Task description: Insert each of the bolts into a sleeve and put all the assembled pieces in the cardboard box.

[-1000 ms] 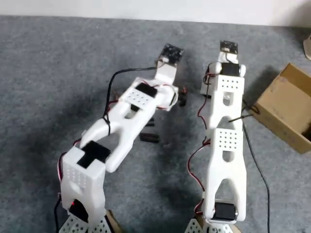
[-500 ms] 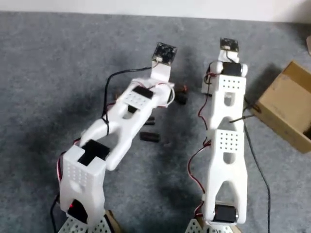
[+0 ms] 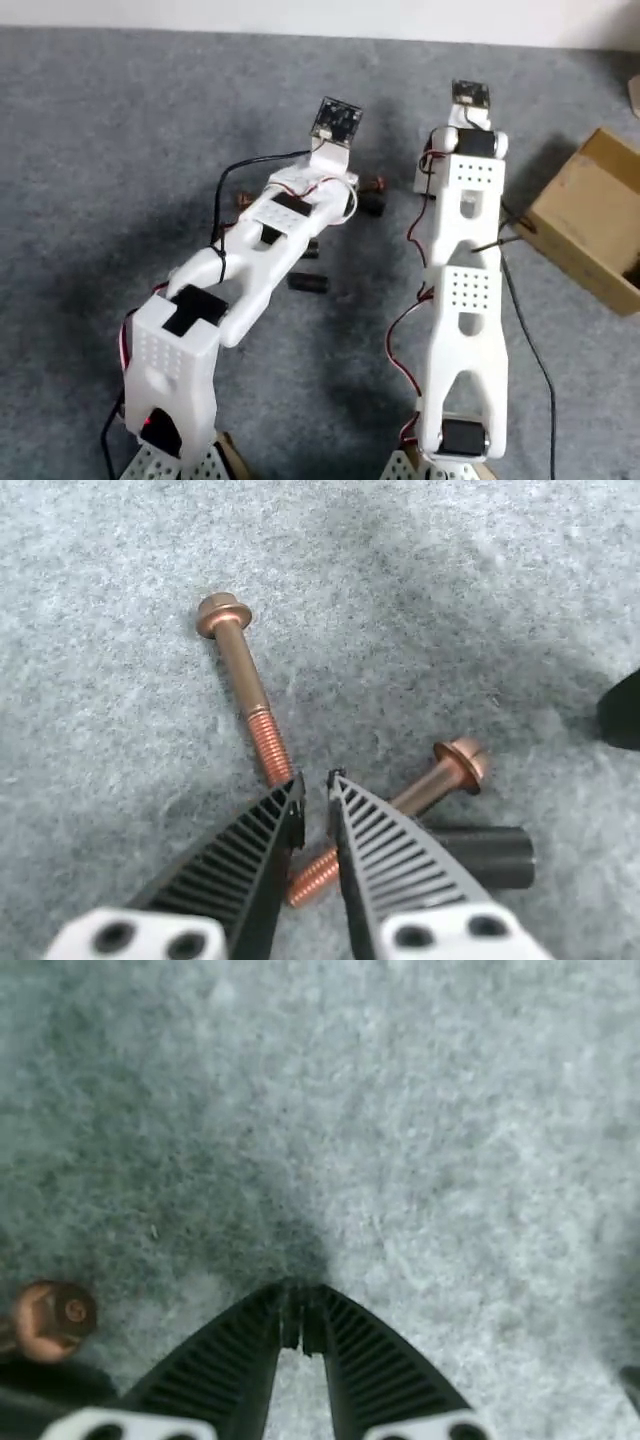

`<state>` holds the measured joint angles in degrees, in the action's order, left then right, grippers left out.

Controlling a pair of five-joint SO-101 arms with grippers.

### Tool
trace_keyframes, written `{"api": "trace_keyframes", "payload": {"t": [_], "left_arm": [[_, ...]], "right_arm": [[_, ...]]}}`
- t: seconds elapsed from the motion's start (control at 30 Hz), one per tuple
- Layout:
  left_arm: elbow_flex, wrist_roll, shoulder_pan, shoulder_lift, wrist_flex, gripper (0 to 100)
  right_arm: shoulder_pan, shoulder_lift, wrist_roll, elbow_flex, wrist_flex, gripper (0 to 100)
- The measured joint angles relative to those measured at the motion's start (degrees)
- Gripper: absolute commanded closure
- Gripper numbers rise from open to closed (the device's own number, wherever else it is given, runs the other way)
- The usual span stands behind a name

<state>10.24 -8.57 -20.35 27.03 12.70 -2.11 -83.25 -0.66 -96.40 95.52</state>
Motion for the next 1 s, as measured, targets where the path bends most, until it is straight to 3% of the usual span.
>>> {"api": "trace_keyframes", "payload": {"t": [0.17, 0.37, 0.53, 0.67, 1.0], "left_arm": [[3.87, 0.00, -0.26, -1.32, 0.00, 94], [15.12, 0.00, -0.26, -18.55, 0.26, 93], [22.51, 0.00, -2.11, -33.14, 5.19, 93], [23.91, 0.00, -1.32, -35.78, 10.02, 93], [27.34, 11.96, 5.98, -35.78, 11.96, 93]], "right_arm": [[0.00, 0.00, 0.00, 0.00, 0.00, 99.1], [0.00, 0.00, 0.00, 0.00, 0.00, 99.1], [0.00, 0.00, 0.00, 0.00, 0.00, 99.1], [0.00, 0.00, 0.00, 0.00, 0.00, 99.1], [0.18, 0.00, 1.76, 0.00, 0.00, 99.1]]}}
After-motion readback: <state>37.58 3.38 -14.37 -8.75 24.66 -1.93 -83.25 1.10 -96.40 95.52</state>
